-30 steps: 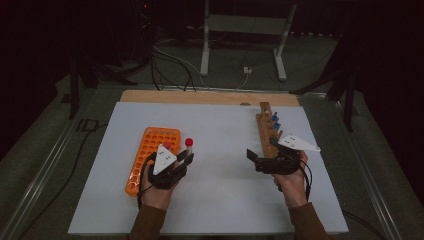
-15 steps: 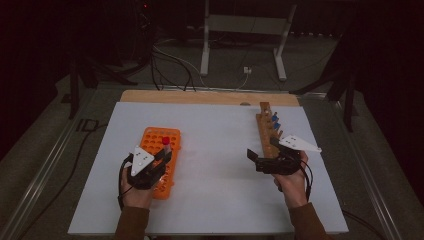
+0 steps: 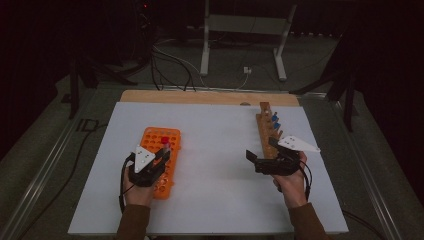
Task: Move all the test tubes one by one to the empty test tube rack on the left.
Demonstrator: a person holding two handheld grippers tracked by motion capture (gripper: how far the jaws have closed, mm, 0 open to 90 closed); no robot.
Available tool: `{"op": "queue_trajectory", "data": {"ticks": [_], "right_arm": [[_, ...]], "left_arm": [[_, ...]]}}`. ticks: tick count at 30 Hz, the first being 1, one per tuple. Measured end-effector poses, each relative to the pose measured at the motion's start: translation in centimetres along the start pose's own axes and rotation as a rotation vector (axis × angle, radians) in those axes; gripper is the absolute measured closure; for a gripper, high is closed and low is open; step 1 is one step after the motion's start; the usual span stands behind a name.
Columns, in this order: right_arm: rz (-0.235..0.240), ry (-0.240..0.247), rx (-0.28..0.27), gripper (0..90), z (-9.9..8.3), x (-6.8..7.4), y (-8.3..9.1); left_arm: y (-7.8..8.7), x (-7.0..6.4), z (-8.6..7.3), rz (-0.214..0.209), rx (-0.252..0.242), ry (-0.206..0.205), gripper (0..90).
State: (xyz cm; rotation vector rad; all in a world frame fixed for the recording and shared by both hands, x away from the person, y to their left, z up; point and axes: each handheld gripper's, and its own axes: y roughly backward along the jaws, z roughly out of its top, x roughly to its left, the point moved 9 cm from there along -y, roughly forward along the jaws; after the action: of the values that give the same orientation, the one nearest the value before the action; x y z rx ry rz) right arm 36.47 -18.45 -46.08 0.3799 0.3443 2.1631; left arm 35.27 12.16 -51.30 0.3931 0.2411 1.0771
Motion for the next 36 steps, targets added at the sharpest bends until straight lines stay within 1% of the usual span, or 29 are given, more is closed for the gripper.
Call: {"op": "queue_trajectory", "data": {"ticks": [2,6,9,10,14,16,20,23,24,26,29,31,33,34,36], "right_arm": [[0.002,0.000,0.000,0.8,0.0,0.1,0.0],[0.004,0.001,-0.005,0.9,0.1,0.0,0.1],[0.004,-0.002,-0.007,0.9,0.1,-0.1,0.2],[0.003,-0.003,-0.007,0.9,0.2,-0.1,0.2],[0.005,-0.002,-0.006,0.9,0.1,-0.1,0.2],[0.006,-0.001,-0.004,0.9,0.1,-0.1,0.2],[0.008,0.003,-0.001,0.9,0.0,-0.1,0.1],[0.008,0.002,0.001,0.9,0.0,-0.1,0.1],[0.008,0.001,0.002,0.9,0.0,-0.1,0.1],[0.007,0.000,0.002,0.9,-0.1,-0.1,0.1],[0.007,-0.002,0.003,0.9,-0.1,-0.2,0.1],[0.007,0.000,0.003,0.9,-0.1,-0.2,0.1],[0.007,-0.001,0.003,0.8,-0.1,-0.3,0.1],[0.006,-0.002,0.002,0.9,-0.1,-0.3,0.1],[0.005,-0.003,-0.001,0.9,0.0,-0.4,0.2]], "left_arm": [[-0.2,-0.1,-0.4,-0.004,0.027,0.000,75.5],[-0.4,-0.1,-1.4,0.005,0.108,-0.009,75.6],[-0.6,-0.1,-1.9,0.006,0.156,0.003,75.6],[-0.7,-0.1,-2.1,0.006,0.175,0.000,75.7],[-1.1,-0.2,-2.4,0.018,0.225,-0.025,75.8],[-1.1,-0.2,-2.5,0.019,0.238,-0.025,75.7],[-1.1,-0.2,-2.5,0.016,0.240,-0.009,75.7],[-1.1,-0.2,-2.5,0.015,0.239,-0.010,75.4],[-1.1,-0.2,-2.5,0.014,0.235,-0.012,74.9],[-1.0,-0.3,-2.5,0.006,0.228,-0.014,70.8],[-0.8,-0.3,-2.4,-0.009,0.209,0.004,64.9],[-0.5,-0.4,-2.2,-0.024,0.188,0.021,58.8],[-0.3,-0.5,-2.0,-0.030,0.167,0.027,53.4],[0.0,-0.5,-1.8,-0.042,0.149,0.034,51.2],[0.4,-0.5,-1.2,-0.049,0.108,0.055,48.5]]}}
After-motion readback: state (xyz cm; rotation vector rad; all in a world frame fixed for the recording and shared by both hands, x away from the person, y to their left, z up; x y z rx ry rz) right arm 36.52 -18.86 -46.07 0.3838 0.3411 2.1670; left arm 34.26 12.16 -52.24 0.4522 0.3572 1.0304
